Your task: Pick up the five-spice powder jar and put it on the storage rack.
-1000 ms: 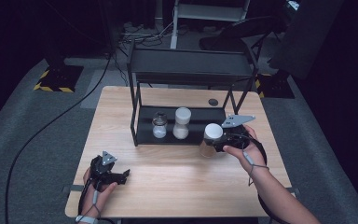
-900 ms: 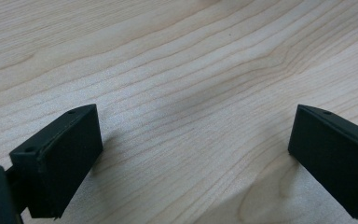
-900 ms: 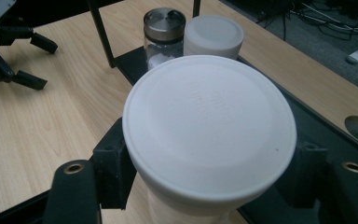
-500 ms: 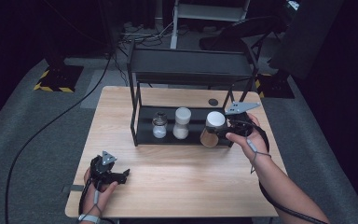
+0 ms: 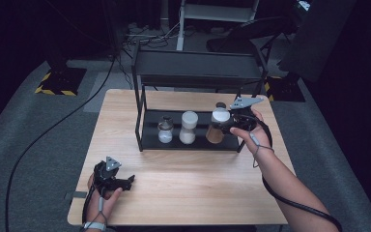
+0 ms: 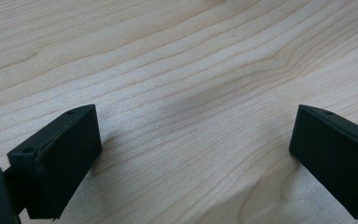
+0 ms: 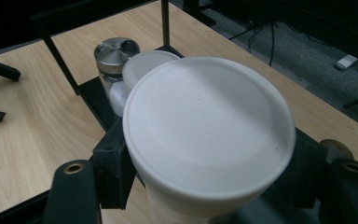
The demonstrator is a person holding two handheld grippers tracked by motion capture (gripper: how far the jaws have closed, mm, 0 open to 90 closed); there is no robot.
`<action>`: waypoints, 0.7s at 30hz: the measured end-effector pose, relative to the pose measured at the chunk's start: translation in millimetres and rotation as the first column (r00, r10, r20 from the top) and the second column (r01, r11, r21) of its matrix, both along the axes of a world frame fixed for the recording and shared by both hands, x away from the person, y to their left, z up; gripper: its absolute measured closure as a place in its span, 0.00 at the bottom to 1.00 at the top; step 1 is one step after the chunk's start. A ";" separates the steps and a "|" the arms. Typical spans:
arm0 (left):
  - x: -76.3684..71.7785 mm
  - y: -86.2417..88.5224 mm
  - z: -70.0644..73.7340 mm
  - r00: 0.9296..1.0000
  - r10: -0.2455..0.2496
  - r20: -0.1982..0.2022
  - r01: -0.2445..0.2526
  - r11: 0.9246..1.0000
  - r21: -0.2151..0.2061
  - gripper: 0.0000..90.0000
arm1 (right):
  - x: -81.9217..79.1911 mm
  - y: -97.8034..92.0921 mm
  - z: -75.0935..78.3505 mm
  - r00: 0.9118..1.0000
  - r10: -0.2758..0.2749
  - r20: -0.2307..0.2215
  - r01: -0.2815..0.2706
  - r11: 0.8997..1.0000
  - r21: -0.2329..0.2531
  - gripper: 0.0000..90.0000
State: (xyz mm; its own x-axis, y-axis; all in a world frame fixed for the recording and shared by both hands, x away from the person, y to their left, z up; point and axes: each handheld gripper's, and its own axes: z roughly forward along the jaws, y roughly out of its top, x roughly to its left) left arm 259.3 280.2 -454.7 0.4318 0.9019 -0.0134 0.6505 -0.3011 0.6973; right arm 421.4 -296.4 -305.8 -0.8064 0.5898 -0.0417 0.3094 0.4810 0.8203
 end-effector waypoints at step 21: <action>0.5 -0.5 -0.2 1.000 0.001 -0.001 -0.001 1.000 0.000 0.01 | 25.2 11.2 -40.9 0.999 -0.040 -0.035 0.040 0.999 -0.016 0.37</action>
